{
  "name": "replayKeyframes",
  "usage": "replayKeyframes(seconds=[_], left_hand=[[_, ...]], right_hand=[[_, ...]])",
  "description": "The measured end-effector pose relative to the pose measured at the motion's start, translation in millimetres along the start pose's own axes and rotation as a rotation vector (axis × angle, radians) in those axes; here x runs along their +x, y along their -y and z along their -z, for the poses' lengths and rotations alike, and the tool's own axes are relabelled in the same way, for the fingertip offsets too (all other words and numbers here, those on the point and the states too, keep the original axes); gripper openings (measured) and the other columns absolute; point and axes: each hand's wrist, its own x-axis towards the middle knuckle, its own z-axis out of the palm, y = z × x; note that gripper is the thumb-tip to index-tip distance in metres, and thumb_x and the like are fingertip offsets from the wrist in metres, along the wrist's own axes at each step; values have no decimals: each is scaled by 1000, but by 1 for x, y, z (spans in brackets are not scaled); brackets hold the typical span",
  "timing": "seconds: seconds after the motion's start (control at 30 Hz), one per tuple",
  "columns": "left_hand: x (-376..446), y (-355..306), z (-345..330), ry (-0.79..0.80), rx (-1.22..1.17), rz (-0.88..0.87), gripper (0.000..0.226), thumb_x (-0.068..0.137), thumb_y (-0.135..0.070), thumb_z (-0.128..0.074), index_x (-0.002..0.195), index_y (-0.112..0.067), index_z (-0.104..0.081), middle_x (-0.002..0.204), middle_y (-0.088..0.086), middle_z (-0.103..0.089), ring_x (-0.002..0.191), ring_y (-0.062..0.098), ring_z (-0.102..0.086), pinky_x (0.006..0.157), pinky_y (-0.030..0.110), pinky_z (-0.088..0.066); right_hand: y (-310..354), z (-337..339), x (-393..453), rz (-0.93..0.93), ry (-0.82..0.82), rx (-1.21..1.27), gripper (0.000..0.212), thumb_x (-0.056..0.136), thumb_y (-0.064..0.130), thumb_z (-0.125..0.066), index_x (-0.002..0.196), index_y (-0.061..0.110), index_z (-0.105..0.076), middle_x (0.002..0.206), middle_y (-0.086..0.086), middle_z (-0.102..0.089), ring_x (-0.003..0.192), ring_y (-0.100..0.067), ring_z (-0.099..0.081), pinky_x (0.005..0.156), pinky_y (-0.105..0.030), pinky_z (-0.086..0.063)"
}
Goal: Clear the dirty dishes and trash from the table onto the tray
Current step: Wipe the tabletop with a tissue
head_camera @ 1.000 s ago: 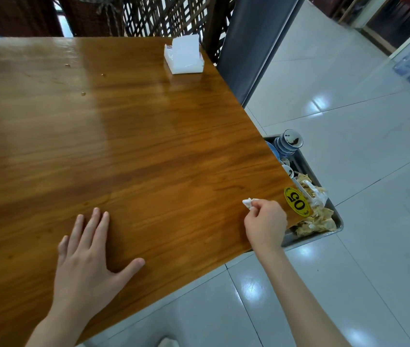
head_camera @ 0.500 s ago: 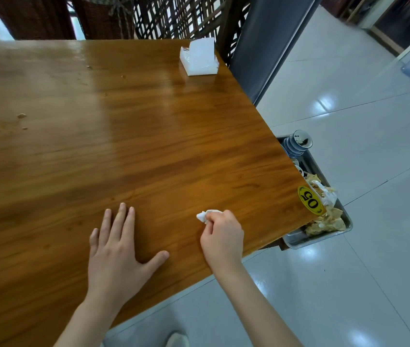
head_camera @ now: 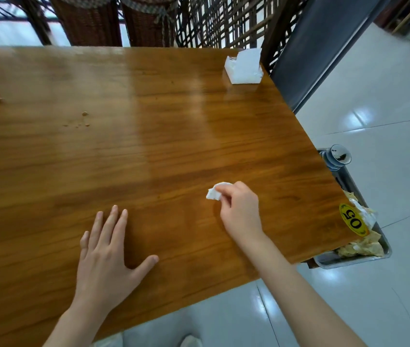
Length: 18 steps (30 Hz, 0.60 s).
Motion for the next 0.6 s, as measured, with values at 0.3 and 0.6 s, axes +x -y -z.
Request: replayKeyframes(seconds=[0.3,0.6], left_hand=[[-3,19,8,-3,12,54,106,67,-79,-49,149,-23,-12,157,-3,-8,144,17,3,113,38,-1],[-3,27,2,-16,5,51,107,65,-85,-41,149,-24,-16,156,-4,-13,139,13,8,112,39,-1]], right_hand=[[65,-57,-27,154,234,-46,26,86,0,-49,99,10,-69,102,-4,-59,97,-16,-50,72,-21,-43],[80,-74,-35,-101,-9,-207,29,88,39,-57,111,21,-58,104,1,-58,96,-13,-45,71,-17,-32]])
